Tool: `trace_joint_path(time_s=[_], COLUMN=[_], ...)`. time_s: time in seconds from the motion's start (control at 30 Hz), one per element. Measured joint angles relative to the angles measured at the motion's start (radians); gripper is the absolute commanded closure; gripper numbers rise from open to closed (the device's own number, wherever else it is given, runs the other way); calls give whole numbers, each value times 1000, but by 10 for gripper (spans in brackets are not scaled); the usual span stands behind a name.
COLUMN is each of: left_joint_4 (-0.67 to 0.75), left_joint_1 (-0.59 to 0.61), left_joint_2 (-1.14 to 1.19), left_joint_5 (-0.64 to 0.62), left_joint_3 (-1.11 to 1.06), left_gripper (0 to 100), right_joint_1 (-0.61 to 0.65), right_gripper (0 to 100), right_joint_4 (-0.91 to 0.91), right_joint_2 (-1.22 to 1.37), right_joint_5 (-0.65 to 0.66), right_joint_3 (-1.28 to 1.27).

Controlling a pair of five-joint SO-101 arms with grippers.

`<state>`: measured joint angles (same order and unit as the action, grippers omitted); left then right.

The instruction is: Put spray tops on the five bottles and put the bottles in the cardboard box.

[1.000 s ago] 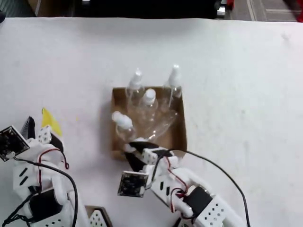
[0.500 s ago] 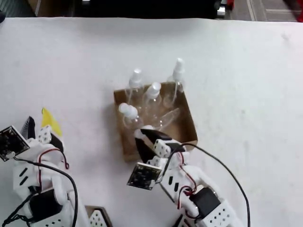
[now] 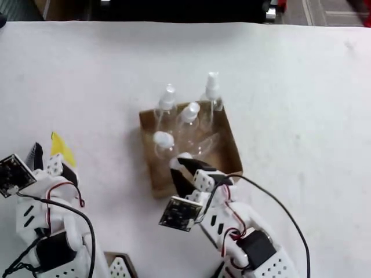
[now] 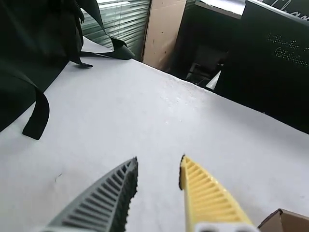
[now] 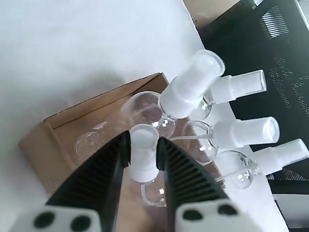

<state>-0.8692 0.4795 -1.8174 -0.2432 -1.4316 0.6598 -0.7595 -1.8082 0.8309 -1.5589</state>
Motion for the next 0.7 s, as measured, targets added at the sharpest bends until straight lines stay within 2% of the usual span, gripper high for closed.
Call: trace_joint_path(time_s=[0.7], left_joint_4=[0], left_joint_1=[0], left_joint_2=[0], left_joint_5=[0], left_joint_3=[0], left_gripper=[861], right_joint_1=[-163], right_gripper=[981], right_joint_4=[-2], right_joint_2=[12], right_joint_5=[-2], right_joint_3=[63])
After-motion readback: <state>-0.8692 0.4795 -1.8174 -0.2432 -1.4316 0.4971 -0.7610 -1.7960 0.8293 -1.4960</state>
